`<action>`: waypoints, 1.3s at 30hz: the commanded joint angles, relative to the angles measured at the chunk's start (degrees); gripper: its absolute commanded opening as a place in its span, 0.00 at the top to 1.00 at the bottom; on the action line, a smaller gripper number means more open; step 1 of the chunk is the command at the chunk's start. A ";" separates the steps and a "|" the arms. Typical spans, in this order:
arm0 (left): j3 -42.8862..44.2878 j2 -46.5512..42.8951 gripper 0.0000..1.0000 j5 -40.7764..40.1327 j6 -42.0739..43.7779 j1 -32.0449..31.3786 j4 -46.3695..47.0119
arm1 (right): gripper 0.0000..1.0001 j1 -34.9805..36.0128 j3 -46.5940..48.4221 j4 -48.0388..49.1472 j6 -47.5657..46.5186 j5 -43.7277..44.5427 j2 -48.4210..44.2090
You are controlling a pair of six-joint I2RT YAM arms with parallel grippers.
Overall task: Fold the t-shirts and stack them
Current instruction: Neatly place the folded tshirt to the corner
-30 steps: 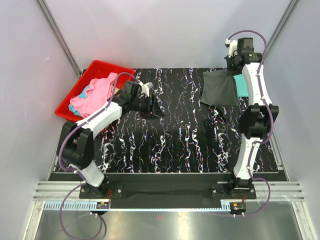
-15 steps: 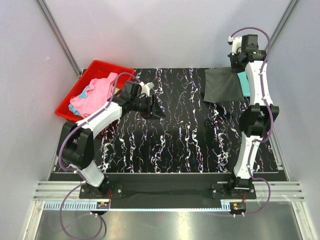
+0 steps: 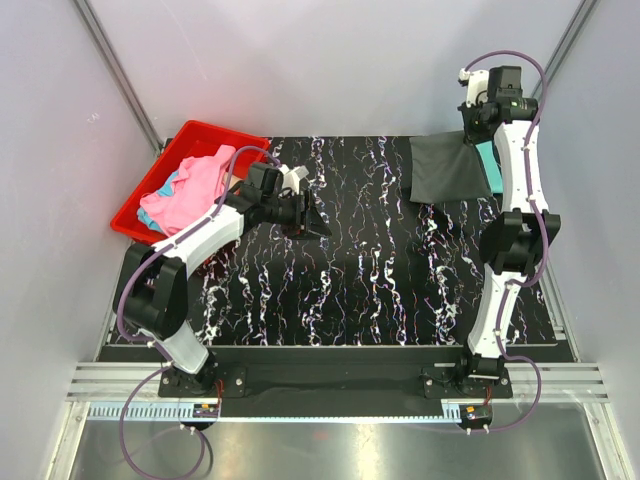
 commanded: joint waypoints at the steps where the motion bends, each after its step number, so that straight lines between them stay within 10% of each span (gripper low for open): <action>1: -0.06 -2.74 0.43 1.98 -0.04 0.02 2.22 | 1.00 -0.10 1.34 2.23 -0.06 -2.51 -4.42; 22: -0.33 -2.74 0.43 1.98 -0.40 0.02 2.65 | 1.00 -0.45 -0.86 6.53 -0.68 0.82 -6.36; 39: -0.15 -0.64 0.43 0.92 1.10 -1.12 0.82 | 1.00 -3.26 3.71 23.05 -4.54 6.88 10.07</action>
